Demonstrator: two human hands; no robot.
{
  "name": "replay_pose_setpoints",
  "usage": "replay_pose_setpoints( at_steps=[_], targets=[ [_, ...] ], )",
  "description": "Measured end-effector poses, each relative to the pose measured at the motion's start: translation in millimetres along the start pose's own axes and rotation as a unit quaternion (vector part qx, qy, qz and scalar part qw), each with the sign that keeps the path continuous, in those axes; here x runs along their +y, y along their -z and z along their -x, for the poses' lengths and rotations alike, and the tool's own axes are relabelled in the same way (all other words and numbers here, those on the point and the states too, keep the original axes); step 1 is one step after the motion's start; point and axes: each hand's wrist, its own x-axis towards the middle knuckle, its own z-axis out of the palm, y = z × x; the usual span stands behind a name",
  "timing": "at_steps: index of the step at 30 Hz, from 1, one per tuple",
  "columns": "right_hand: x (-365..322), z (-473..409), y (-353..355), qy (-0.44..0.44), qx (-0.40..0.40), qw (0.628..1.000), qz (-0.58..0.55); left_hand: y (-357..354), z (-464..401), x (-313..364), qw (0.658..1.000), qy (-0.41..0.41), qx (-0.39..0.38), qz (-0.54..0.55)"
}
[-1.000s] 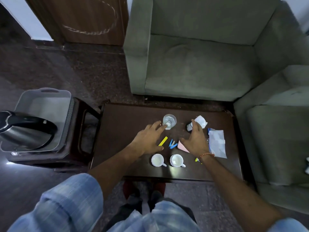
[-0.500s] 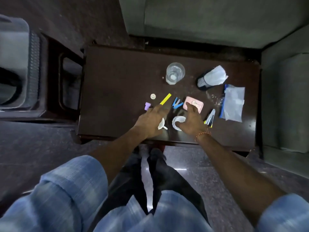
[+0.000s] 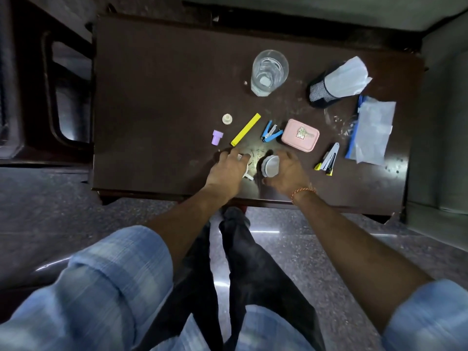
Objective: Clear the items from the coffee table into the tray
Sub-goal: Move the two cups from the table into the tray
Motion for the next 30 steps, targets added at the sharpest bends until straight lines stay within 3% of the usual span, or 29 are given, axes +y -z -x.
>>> replay_pose_setpoints(
  at_steps=[10,18,30],
  targets=[
    [-21,11,25,-0.004,0.033,0.999,-0.029,47,0,-7,1.0,-0.019,0.015,0.002],
    [-76,37,118,0.022,0.088,0.995,-0.041,168,26,-16,0.995,0.003,0.079,0.058],
    [-188,52,277,0.101,0.204,0.974,-0.005,350,66,-30,0.979,-0.016,0.204,0.028]
  ],
)
